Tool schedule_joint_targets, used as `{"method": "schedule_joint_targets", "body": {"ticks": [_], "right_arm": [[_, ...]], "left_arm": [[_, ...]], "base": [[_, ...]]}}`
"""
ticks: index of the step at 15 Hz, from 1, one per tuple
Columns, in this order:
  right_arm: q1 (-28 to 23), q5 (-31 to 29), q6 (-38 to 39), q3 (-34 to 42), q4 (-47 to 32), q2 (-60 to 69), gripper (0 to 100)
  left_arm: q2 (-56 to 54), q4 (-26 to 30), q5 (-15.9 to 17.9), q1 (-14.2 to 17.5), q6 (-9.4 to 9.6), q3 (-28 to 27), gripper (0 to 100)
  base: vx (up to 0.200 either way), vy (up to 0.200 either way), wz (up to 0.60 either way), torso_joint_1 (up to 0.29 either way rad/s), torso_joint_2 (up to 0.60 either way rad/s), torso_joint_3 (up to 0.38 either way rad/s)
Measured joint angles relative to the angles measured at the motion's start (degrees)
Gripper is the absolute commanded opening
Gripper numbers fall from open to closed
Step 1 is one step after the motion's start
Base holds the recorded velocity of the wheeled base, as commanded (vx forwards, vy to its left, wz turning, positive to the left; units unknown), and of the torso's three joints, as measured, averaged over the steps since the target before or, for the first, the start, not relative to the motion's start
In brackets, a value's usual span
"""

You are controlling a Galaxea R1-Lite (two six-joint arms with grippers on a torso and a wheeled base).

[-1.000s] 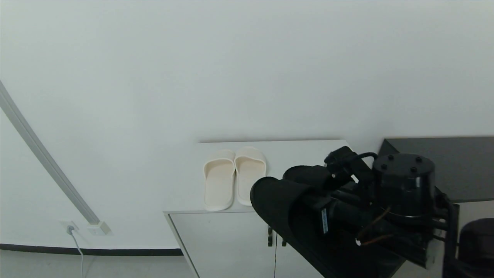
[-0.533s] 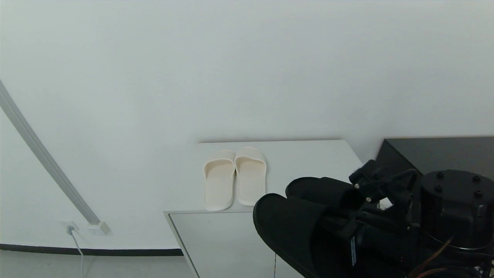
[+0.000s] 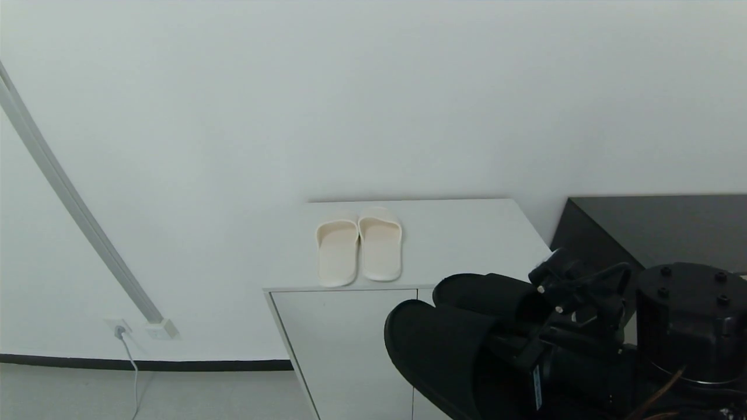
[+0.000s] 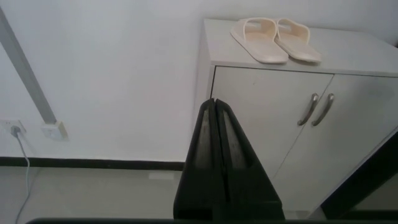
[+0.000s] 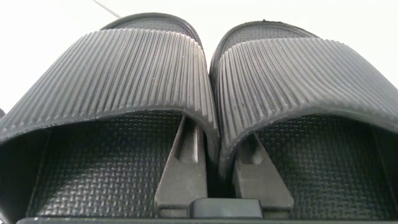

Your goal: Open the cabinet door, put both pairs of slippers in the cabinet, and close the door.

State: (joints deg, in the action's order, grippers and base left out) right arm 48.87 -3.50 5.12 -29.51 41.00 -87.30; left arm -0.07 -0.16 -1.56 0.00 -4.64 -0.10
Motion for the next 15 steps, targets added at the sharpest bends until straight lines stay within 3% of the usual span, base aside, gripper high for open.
{"method": "schedule_joint_targets", "body": {"ticks": [15], "right_arm": [[-0.09, 0.17, 0.07, 2.07, 0.06, -0.13, 0]], "left_arm": [[0.0, -0.02, -0.05, 0.0, 0.0, 0.0, 0]], "base": [[0.0, 0.0, 0.0, -0.012, 0.02, 0.014]]}}
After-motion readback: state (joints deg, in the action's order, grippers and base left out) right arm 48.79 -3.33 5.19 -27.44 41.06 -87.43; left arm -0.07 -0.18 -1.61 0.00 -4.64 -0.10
